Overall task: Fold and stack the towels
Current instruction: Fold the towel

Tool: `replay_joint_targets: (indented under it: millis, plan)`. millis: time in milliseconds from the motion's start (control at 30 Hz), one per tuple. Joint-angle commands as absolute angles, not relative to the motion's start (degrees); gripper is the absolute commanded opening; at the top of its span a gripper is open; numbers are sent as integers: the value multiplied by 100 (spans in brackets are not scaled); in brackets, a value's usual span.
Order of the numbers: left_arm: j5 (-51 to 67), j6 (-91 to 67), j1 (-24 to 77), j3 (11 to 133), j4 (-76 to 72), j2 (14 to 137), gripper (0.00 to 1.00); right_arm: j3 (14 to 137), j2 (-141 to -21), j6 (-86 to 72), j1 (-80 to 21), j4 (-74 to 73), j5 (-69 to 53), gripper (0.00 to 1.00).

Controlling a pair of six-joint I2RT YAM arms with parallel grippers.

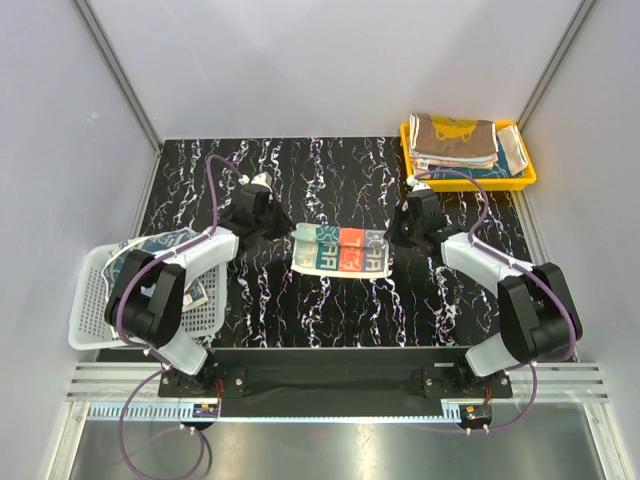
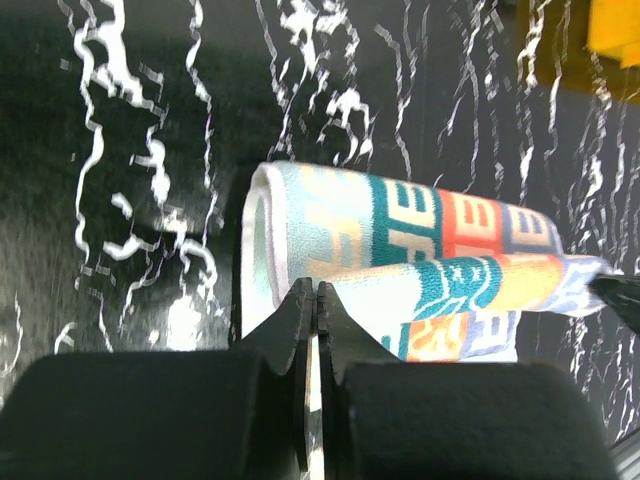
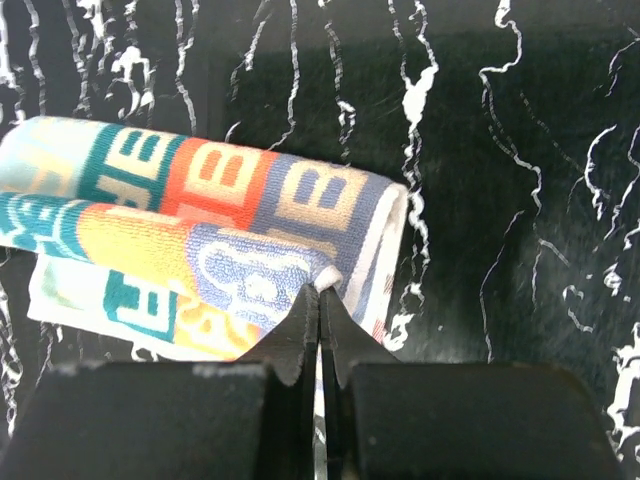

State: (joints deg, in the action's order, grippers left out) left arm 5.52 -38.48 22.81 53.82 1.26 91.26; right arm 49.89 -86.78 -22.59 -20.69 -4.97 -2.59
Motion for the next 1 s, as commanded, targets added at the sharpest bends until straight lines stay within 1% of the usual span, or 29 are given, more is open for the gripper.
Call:
replay_joint_targets:
  millis: [0, 133, 500, 833, 967]
  plan:
    - [299, -3902, 2338, 5195, 123, 8816, 0, 4870, -8218, -2312, -2171, -466, -35, 0]
    - [299, -3894, 2373, 5028, 123, 8754, 0, 4711, -8007, -2329, -2224, -510, 132, 0]
    - [272, -3937, 2531, 4641, 18, 8666, 0, 4053, -7787, -2514, -2382, -203, 97, 0]
    - [237, -3920, 2566, 4527, 88, 8411, 0, 3982, -7515, -2540, -2417, -237, 167, 0]
    - [272, -3929, 2610, 4308, 44, 8367, 0, 3850, -7418, -2566, -2417, -141, 202, 2]
